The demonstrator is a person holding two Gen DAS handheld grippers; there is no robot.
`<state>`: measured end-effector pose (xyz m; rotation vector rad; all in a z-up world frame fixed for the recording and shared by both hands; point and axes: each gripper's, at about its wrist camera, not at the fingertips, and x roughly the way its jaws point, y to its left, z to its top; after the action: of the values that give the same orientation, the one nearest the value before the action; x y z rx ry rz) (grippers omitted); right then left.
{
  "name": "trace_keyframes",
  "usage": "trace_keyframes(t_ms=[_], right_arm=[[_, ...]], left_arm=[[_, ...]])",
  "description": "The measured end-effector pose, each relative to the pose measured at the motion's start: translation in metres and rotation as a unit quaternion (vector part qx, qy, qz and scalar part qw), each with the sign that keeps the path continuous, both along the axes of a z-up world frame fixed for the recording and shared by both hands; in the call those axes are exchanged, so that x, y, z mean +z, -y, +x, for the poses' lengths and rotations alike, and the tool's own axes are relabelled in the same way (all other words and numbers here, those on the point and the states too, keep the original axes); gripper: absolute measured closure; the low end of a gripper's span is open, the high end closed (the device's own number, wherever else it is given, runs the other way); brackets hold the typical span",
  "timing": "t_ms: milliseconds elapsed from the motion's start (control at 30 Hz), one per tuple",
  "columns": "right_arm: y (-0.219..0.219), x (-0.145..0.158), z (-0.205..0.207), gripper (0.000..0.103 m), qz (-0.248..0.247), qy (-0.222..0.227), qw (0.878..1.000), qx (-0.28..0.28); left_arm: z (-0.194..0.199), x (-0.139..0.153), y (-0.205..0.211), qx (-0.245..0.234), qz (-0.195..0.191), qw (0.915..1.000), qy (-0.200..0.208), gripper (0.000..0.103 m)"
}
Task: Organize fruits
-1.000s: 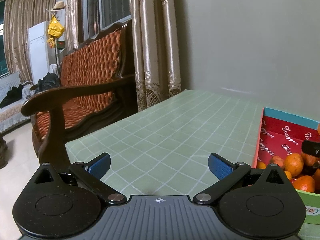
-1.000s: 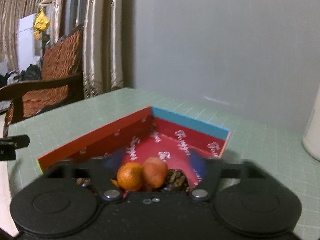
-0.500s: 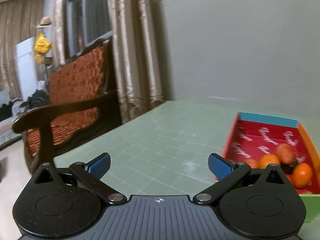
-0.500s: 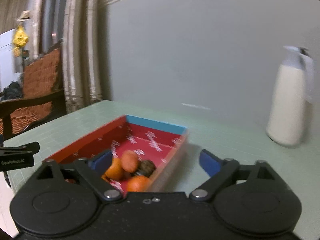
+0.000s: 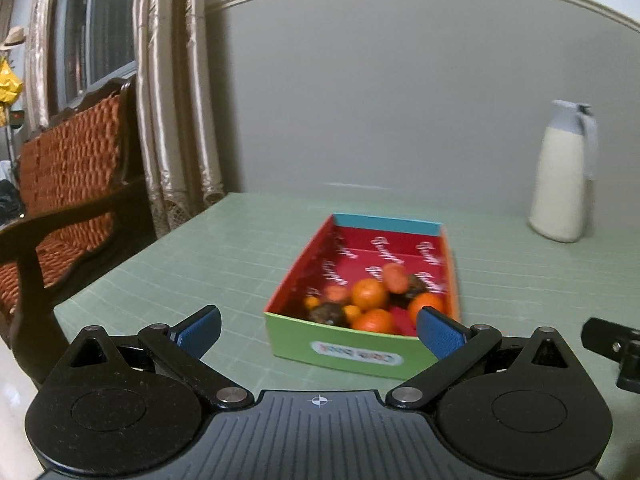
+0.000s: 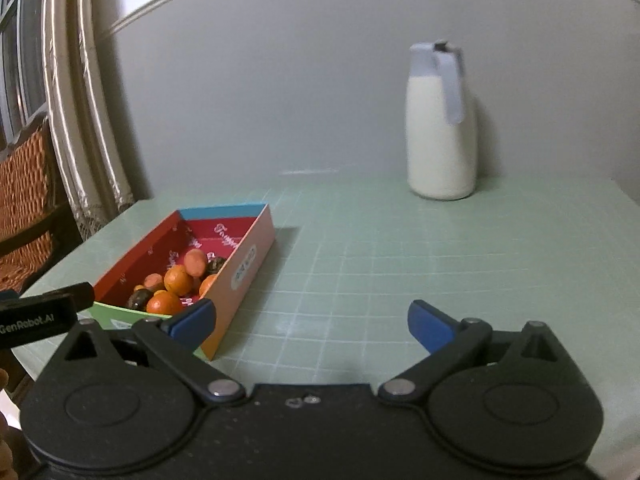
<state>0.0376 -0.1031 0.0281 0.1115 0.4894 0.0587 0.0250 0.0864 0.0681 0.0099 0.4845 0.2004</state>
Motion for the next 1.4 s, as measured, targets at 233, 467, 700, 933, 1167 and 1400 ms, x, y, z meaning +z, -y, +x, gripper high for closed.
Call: trace_keyframes(t_ms=[233, 467, 700, 933, 1167, 1400], right_arm=[[-0.002, 0.022, -0.038, 0.000, -0.011, 0.030, 0.999, -0.003], [-0.012, 0.033, -0.048, 0.000, -0.022, 0.046, 0.999, 0.014], [-0.015, 0.030, -0.045, 0.000, -0.024, 0.040, 0.999, 0.016], [-0.017, 0.029, -0.044, 0.000, -0.025, 0.038, 0.999, 0.017], [-0.018, 0.027, -0.044, 0.000, -0.027, 0.037, 0.999, 0.018], [-0.020, 0.027, -0.044, 0.000, -0.030, 0.037, 0.999, 0.018]], left_arm=[[-0.043, 0.028, -0.002, -0.009, -0.020, 0.9995, 0.021, 0.000], [-0.049, 0.039, -0.001, -0.023, -0.014, 0.9993, 0.026, 0.000], [-0.046, 0.034, 0.003, -0.032, -0.008, 0.9993, 0.019, 0.000], [-0.044, 0.031, 0.006, -0.040, -0.007, 0.9991, 0.015, 0.000], [-0.041, 0.029, 0.006, -0.044, -0.009, 0.9990, 0.006, 0.000], [-0.039, 0.028, 0.006, -0.047, -0.004, 0.9989, 0.004, 0.000]])
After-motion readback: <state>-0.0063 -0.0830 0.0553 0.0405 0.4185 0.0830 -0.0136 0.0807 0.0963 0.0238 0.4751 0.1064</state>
